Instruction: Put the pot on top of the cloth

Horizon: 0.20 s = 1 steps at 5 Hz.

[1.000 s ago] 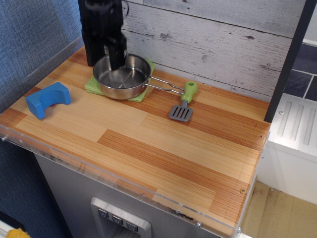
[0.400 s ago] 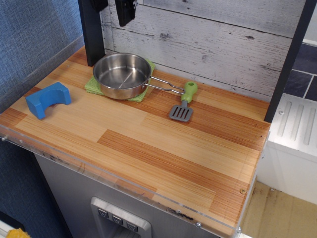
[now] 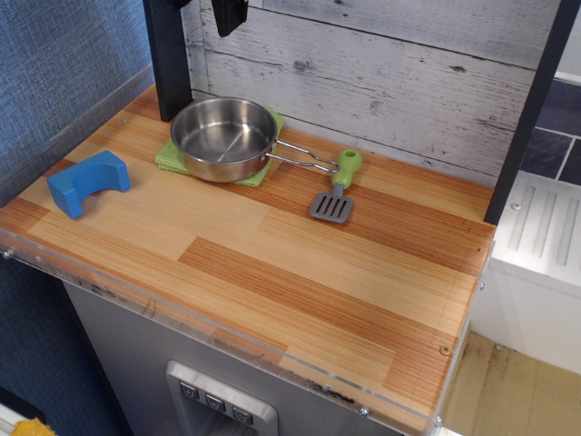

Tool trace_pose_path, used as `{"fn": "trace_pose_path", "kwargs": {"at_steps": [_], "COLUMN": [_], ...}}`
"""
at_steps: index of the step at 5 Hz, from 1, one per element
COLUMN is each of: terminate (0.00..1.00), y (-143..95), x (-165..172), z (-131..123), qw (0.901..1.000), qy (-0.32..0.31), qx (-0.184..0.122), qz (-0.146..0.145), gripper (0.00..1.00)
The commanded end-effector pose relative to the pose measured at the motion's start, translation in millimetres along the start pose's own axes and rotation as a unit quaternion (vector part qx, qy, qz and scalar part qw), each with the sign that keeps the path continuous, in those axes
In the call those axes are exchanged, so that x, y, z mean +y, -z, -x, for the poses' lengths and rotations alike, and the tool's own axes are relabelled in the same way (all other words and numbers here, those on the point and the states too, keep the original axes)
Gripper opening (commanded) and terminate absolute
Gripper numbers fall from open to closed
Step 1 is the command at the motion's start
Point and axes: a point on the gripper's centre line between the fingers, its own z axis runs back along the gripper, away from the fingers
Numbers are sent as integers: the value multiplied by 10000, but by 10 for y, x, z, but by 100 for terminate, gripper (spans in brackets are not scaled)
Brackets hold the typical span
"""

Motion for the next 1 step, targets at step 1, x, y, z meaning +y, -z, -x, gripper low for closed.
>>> {"fn": "trace_pose_path", "kwargs": {"at_steps": [1], "terminate": [100], "y": [-246], "x": [37], "z": [-25], "qw": [9995], "qy": [25], "qx": [-274], "qz": [-145], "gripper": [100]}}
